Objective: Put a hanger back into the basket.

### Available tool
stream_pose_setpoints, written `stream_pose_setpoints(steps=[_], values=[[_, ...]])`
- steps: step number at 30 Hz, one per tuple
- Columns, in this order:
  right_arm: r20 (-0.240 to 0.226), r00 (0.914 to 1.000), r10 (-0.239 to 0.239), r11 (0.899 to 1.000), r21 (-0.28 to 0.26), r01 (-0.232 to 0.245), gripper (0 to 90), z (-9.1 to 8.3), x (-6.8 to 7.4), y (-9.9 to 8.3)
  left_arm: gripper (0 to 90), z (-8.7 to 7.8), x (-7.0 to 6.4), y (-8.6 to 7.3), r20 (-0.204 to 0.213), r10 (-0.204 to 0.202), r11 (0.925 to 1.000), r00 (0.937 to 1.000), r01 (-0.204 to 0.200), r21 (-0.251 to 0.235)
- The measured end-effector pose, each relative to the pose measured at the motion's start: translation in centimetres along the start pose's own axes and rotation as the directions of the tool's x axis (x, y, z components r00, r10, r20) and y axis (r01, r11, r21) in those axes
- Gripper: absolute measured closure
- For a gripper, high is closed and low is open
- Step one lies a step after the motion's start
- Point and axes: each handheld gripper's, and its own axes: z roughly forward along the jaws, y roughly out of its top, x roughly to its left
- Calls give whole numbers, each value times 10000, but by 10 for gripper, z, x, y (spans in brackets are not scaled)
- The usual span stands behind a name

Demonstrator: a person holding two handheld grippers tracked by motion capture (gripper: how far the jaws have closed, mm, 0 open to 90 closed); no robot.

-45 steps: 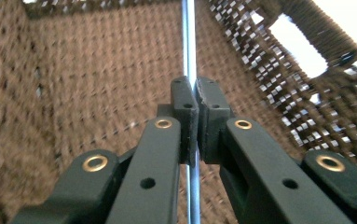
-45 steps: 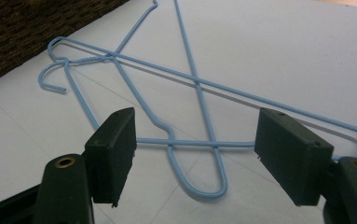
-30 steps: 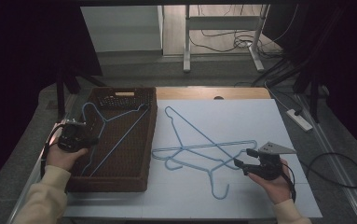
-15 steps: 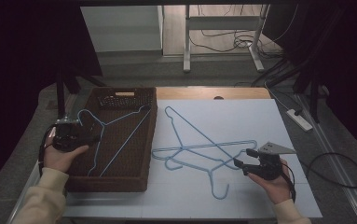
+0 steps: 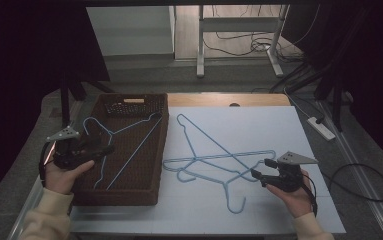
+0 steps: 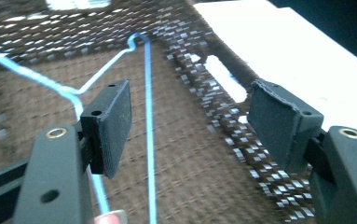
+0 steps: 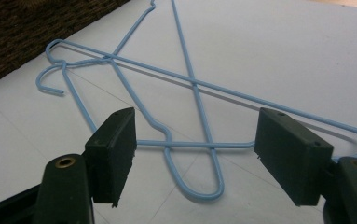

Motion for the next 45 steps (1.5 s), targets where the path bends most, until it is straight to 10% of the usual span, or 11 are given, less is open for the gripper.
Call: stream_pose_setpoints(steps=[12, 45], values=[[36, 10000, -49, 9999, 98, 49, 301, 2, 0, 0, 297, 12, -34, 0, 625, 583, 9979, 9963, -565, -305], [100, 9987, -501, 9987, 88, 500, 301, 2, 7, 8, 294, 38, -69, -2, 972, 1312, 9905, 9866, -1264, -541]])
